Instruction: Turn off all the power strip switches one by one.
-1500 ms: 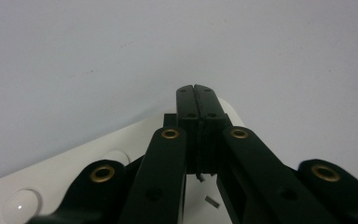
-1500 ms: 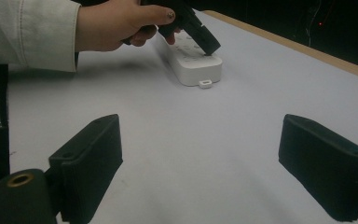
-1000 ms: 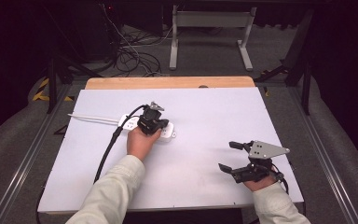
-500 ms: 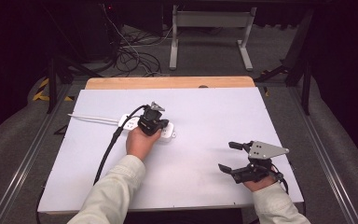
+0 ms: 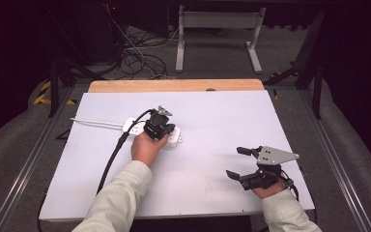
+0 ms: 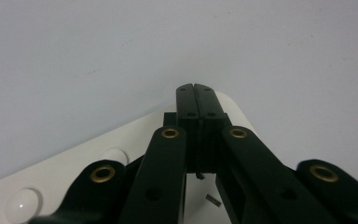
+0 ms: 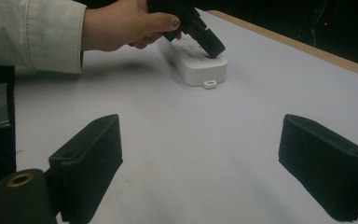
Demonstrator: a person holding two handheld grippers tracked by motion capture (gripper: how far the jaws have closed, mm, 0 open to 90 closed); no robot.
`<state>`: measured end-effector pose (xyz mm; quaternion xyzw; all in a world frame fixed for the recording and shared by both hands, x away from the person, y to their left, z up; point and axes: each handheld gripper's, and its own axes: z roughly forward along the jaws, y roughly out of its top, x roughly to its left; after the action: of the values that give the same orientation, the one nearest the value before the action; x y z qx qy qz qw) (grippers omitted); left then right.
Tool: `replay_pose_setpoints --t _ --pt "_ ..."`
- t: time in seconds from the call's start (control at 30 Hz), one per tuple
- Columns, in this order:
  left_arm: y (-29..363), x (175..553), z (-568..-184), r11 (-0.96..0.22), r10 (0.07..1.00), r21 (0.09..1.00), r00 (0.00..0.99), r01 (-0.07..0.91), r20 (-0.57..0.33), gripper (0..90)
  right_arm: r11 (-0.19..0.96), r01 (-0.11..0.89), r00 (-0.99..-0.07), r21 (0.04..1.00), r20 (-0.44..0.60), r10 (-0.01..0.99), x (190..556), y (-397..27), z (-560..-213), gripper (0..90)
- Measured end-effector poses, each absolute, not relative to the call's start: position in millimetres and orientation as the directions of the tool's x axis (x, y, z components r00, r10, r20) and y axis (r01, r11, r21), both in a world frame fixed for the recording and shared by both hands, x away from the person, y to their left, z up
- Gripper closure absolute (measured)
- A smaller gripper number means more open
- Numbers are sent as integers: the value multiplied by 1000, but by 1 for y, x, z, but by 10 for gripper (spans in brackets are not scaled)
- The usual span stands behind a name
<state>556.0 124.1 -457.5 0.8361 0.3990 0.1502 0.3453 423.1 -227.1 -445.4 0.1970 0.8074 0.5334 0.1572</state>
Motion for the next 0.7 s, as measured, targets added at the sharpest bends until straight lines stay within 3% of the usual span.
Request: replay_pose_setpoints --t 0.23,0.43,0.7 --pt "128 557 -453 -432 784 691 620 580 -30 900 353 147 -873 924 -47 486 422 -228 -445 137" --pt "145 551 -439 -367 796 756 603 542 -46 900 354 148 -873 924 -46 485 423 -227 -445 137" --pt "159 558 -444 -390 823 713 568 583 -15 900 355 150 -874 923 -44 484 423 -227 -446 137"
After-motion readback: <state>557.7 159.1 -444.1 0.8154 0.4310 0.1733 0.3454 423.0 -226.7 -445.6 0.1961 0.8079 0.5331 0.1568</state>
